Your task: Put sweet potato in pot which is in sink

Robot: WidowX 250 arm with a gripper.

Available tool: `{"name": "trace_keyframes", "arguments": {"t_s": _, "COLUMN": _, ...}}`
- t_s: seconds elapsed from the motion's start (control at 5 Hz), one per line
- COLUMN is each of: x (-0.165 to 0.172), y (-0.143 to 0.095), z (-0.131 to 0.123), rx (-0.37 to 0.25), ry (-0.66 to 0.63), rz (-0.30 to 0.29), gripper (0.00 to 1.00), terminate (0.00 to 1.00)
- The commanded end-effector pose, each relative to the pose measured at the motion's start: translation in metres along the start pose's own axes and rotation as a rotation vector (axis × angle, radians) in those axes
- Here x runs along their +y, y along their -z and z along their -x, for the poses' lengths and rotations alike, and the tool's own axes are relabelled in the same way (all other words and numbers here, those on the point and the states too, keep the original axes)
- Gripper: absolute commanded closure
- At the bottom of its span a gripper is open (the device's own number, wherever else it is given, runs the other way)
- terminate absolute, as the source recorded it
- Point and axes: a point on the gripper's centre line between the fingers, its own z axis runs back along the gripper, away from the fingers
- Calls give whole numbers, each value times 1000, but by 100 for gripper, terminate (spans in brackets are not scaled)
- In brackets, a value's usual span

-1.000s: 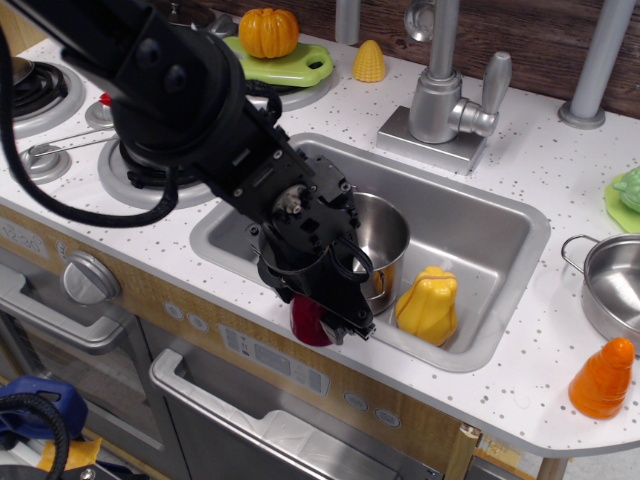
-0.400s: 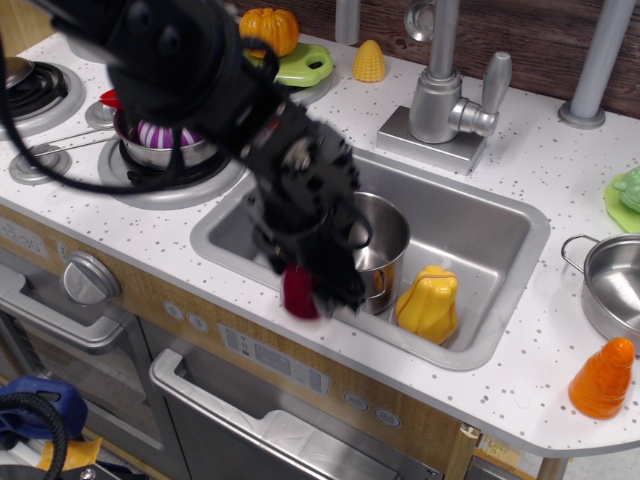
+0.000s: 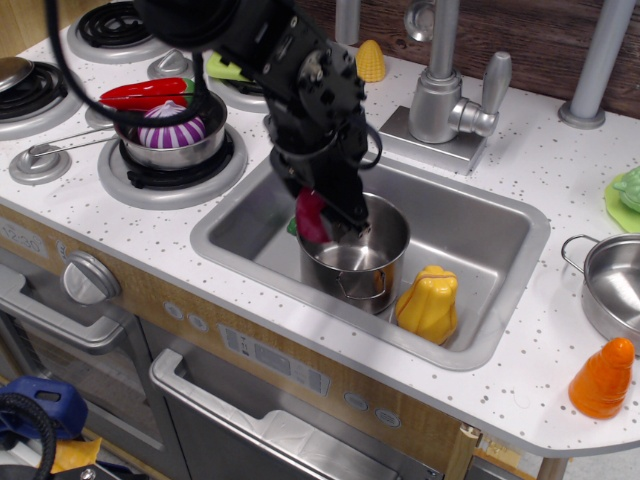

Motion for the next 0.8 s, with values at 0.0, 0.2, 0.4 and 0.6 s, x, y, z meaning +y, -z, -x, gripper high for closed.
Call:
{"name": "trace_keyframes", "arguments": {"t_s": 0.0, "x": 21, "y": 4, "z": -16, "rx": -67, "ry": 40, "rz": -18, "gripper": 0, "terminate": 0}}
{"name": "trace_keyframes", "arguments": {"t_s": 0.2, "x": 13, "y": 5, "z": -15, "rx": -81, "ry": 45, "rz": -1, "gripper": 0, "terminate": 0}}
{"name": "trace_keyframes", "arguments": {"t_s": 0.4, "x": 13, "y": 5, "z": -15, "rx": -81, "ry": 45, "rz": -1, "gripper": 0, "terminate": 0}}
{"name": "trace_keyframes", "arguments": {"t_s": 0.6, "x": 13, "y": 5, "z": -15, "rx": -81, "ry": 45, "rz": -1, "gripper": 0, "terminate": 100}}
